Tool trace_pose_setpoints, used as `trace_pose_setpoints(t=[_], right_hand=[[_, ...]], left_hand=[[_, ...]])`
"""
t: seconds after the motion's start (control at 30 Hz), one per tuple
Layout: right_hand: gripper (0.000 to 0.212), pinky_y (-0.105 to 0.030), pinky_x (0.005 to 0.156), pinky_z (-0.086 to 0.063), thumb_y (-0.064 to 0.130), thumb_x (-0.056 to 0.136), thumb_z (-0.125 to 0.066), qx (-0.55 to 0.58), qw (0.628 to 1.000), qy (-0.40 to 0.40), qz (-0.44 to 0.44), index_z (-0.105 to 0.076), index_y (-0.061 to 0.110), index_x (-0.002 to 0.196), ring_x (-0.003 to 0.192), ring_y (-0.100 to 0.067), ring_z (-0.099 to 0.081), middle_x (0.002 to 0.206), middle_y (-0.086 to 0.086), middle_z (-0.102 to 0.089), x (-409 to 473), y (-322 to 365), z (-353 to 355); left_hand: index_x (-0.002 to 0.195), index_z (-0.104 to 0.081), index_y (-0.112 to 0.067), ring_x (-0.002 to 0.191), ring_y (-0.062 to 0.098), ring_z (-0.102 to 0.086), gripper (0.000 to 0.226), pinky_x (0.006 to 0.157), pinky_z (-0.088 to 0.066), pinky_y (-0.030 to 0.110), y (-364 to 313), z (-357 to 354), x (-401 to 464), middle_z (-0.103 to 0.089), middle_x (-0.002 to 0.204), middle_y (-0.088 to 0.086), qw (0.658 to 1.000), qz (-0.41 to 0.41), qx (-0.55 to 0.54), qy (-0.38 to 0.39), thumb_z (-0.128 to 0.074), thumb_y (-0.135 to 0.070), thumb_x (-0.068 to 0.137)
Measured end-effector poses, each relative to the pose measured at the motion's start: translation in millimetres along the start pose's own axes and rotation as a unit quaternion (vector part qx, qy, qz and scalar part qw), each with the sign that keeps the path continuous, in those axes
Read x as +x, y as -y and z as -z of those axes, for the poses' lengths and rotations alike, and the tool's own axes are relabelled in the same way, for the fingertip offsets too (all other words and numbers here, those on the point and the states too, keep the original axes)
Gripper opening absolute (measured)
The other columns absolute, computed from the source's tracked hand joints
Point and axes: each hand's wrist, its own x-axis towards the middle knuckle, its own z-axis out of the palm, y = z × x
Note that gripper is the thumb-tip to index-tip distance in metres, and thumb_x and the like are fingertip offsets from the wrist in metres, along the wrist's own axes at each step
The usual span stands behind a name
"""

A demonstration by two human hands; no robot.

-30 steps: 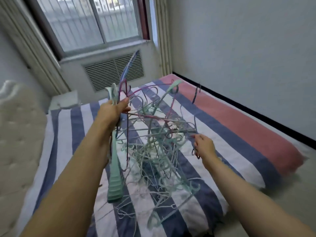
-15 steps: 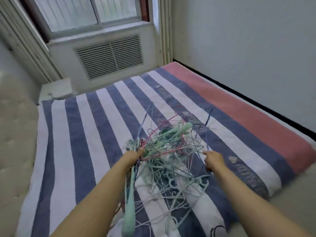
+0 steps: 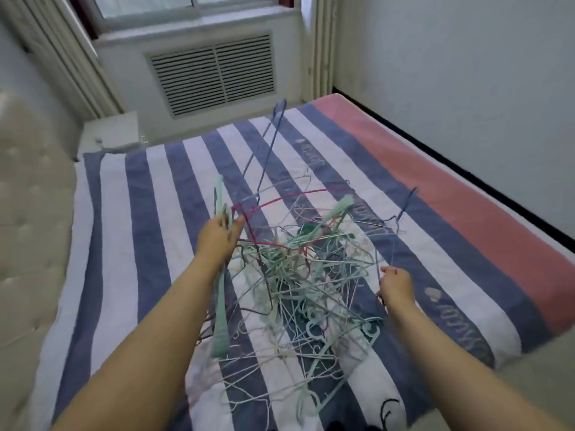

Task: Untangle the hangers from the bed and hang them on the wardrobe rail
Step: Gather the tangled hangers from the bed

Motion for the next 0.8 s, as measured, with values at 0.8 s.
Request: trace_pose_setpoints(t=[0.8], right_hand=[[0.035,-0.037,0.059,-0.041,0.031,0.103,-0.029,-0.139,0.915,0.132,0.356,-0.045,0.019,0.131,0.078,-0.031,-0.061,0.091,-0.007,-0.067,-47.5,109.9,-25.9]], left_hand=[[0.083,-0.066,-0.006,0.061,0.022,-0.063,0.019,0.047,-0.057,0.031,-14.5,-47.3,5.1,-0.064,0.062,0.007,0.814,0.34,-0.455,0.126,-0.058,-0.019,0.095]])
